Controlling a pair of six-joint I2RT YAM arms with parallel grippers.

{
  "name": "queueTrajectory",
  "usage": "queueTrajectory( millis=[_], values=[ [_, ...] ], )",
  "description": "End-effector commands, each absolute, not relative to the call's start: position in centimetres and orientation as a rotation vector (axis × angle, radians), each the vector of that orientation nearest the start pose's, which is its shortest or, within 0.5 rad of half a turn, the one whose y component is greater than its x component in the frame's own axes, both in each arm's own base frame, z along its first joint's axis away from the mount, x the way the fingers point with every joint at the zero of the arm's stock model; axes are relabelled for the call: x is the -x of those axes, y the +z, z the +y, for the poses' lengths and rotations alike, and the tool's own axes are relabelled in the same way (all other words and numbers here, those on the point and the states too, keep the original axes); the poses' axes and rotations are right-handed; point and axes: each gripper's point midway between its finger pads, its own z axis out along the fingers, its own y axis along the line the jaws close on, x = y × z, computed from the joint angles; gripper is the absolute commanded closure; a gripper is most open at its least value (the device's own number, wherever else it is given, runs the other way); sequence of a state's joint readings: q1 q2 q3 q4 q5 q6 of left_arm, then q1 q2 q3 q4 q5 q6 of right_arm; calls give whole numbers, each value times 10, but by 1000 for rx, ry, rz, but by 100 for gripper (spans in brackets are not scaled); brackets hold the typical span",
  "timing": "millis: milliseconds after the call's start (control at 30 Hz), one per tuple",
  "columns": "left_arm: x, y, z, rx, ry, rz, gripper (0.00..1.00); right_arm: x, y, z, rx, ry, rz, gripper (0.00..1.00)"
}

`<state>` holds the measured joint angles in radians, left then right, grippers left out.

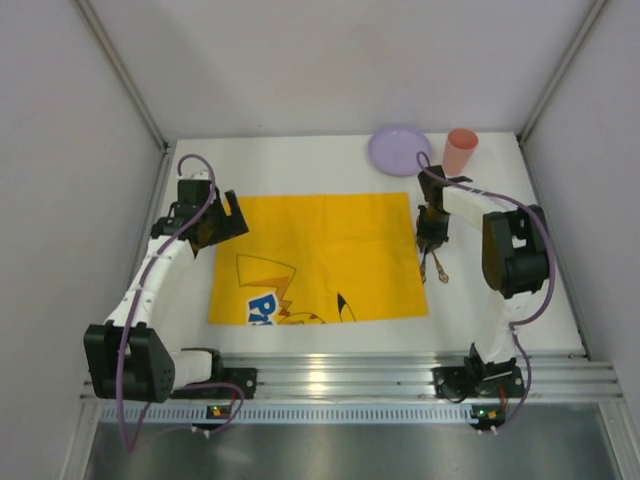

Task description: Set the dinner table for one person

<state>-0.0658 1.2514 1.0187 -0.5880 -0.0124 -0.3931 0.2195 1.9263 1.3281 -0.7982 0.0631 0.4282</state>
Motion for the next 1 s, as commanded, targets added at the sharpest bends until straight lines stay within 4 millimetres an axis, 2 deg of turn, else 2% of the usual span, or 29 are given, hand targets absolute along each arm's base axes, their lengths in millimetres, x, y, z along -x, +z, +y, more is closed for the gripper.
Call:
queueTrajectory(
  millis=[0, 100, 167, 200, 300, 367, 400, 433, 500, 567, 600, 667, 733, 767, 800, 867, 933, 967],
  values=[
    [-334, 161, -35, 361, -193, 2376, 11, -361, 22, 79, -360, -31, 2901, 82],
    [-335, 158, -43, 330, -235, 2408, 11, -360, 15, 79, -366, -48, 2917, 90],
    [-336, 157, -51, 301, -289, 2428, 12, -359, 13, 77, -360, -62, 2921, 100],
    [-336, 156, -54, 293, -308, 2435, 12, -360, 14, 76, -360, -67, 2917, 100],
    [-342, 164, -67, 244, -353, 2428, 12, -362, 25, 73, -351, -92, 2891, 100],
    [-342, 167, -88, 168, -384, 2433, 11, -363, 41, 69, -350, -101, 2857, 100],
    [-346, 175, -96, 130, -394, 2415, 11, -365, 49, 69, -349, -97, 2841, 100],
    [-344, 175, -114, 70, -415, 2428, 11, -363, 62, 68, -352, -96, 2821, 100],
    [-347, 186, -136, 20, -473, 2413, 12, -362, 76, 65, -370, -96, 2795, 100],
    [-345, 190, -166, -55, -557, 2404, 12, -357, 95, 67, -380, -75, 2765, 100],
    [-339, 199, -191, -118, -657, 2389, 13, -354, 101, 67, -381, -72, 2757, 100],
    [-339, 208, -218, -182, -759, 2352, 15, -349, 117, 70, -382, -40, 2733, 100],
    [-326, 216, -253, -256, -930, 2333, 16, -342, 133, 74, -388, 16, 2717, 100],
    [-327, 226, -268, -265, -1014, 2282, 16, -340, 139, 76, -386, 43, 2709, 100],
    [-313, 233, -289, -339, -1120, 2261, 17, -337, 150, 80, -387, 79, 2691, 100],
    [-306, 248, -313, -378, -1230, 2186, 17, -334, 162, 88, -379, 159, 2681, 100],
    [-288, 251, -337, -436, -1347, 2167, 18, -328, 176, 94, -387, 223, 2663, 100],
    [-286, 261, -348, -429, -1415, 2126, 20, -327, 183, 102, -378, 285, 2653, 100]
  ],
)
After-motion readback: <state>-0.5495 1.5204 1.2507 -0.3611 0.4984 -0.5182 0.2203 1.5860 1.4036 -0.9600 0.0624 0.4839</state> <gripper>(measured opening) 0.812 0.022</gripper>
